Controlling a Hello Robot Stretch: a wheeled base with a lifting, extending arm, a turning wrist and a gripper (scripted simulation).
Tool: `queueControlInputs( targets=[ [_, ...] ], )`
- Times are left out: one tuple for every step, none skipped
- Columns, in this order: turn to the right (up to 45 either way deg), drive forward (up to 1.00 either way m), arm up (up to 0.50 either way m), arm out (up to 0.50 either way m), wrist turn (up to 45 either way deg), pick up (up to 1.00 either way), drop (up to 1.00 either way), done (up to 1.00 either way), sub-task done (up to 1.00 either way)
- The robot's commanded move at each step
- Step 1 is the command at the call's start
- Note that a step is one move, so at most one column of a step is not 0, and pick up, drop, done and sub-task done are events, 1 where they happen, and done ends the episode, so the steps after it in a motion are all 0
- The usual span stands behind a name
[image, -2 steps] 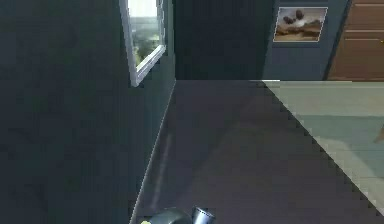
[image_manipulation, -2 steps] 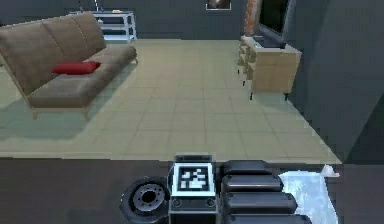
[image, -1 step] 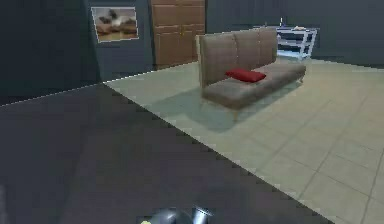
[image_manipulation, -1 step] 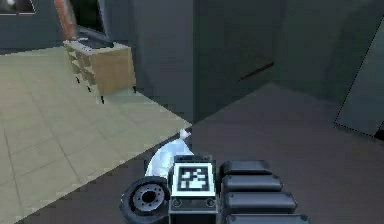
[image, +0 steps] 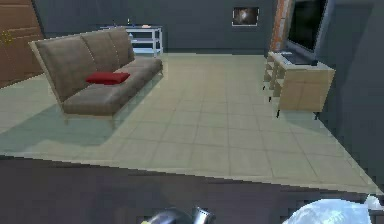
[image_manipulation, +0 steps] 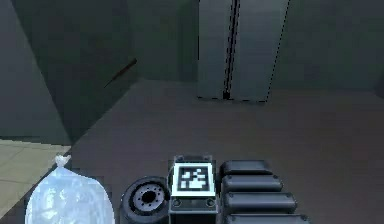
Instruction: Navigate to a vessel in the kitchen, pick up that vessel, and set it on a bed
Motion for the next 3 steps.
queueControlInputs(
  targets=[
    [0.0,1.00,0.00,0.00,0.0,0.00,0.00,0.00,0.00],
    [12.0,0.00,0.00,0.00,0.0,0.00,0.00,0.00,0.00],
    [0.0,0.20,0.00,0.00,0.0,0.00,0.00,0.00,0.00]
  ],
)
